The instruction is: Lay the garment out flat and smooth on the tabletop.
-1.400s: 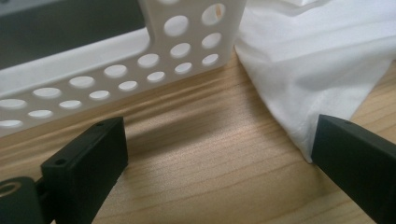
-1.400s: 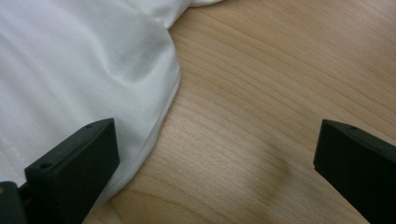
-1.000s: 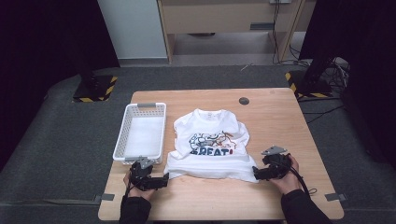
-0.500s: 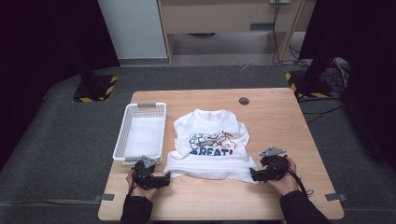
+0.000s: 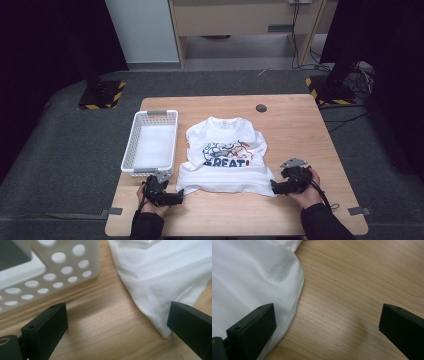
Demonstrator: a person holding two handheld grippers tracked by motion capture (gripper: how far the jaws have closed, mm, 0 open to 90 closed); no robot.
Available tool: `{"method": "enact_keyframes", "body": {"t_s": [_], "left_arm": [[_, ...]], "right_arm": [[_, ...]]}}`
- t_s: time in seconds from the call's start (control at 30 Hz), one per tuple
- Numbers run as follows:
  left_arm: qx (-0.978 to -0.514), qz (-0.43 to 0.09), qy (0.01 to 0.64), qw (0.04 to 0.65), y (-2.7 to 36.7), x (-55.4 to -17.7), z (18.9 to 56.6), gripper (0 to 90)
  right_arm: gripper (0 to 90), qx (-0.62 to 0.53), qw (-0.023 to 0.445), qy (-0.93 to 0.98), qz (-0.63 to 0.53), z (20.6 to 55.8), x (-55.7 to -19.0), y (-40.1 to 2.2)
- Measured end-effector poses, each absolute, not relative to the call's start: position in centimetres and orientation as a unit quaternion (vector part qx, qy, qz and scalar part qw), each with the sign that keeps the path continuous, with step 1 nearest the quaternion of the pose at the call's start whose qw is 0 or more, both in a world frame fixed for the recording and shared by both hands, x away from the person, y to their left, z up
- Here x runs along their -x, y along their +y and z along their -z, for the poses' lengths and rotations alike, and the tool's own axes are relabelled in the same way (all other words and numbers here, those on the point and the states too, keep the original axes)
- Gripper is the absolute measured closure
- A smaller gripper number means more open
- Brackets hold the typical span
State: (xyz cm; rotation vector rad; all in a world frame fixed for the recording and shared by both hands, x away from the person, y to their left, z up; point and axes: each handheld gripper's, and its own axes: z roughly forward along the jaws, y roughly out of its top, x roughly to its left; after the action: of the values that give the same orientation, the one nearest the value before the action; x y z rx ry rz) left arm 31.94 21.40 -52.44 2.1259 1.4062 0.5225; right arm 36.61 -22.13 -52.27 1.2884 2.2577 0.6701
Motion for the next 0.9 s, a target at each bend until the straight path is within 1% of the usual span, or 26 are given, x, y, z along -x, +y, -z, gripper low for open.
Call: {"method": "enact_keyframes", "body": {"t_s": [0.27, 0.47, 0.53, 0.67, 0.77, 0.9], "left_arm": [[-0.799, -0.170, 0.515, 0.260, 21.3, -31.2, 52.2, 2.7], [-0.818, -0.153, 0.489, 0.263, 20.8, -30.8, 52.2, 2.6], [-0.824, -0.150, 0.478, 0.265, 20.3, -30.7, 52.2, 2.6], [-0.833, -0.148, 0.464, 0.263, 19.5, -30.4, 52.1, 2.6], [-0.828, -0.153, 0.466, 0.271, 19.3, -30.5, 51.9, 2.7], [-0.804, -0.164, 0.489, 0.296, 19.7, -30.6, 51.5, 2.7]], "right_arm": [[0.6, -0.463, 0.228, 0.822, -0.240, 52.2, -36.4, -22.9], [0.3, -0.470, 0.216, 0.822, -0.239, 52.2, -36.5, -24.2], [0.3, -0.471, 0.219, 0.821, -0.237, 52.2, -36.5, -24.4], [0.5, -0.469, 0.241, 0.819, -0.225, 52.1, -36.5, -24.6], [2.0, -0.474, 0.243, 0.816, -0.224, 52.0, -36.5, -24.6], [2.1, -0.492, 0.209, 0.807, -0.251, 51.6, -36.3, -24.7]]}}
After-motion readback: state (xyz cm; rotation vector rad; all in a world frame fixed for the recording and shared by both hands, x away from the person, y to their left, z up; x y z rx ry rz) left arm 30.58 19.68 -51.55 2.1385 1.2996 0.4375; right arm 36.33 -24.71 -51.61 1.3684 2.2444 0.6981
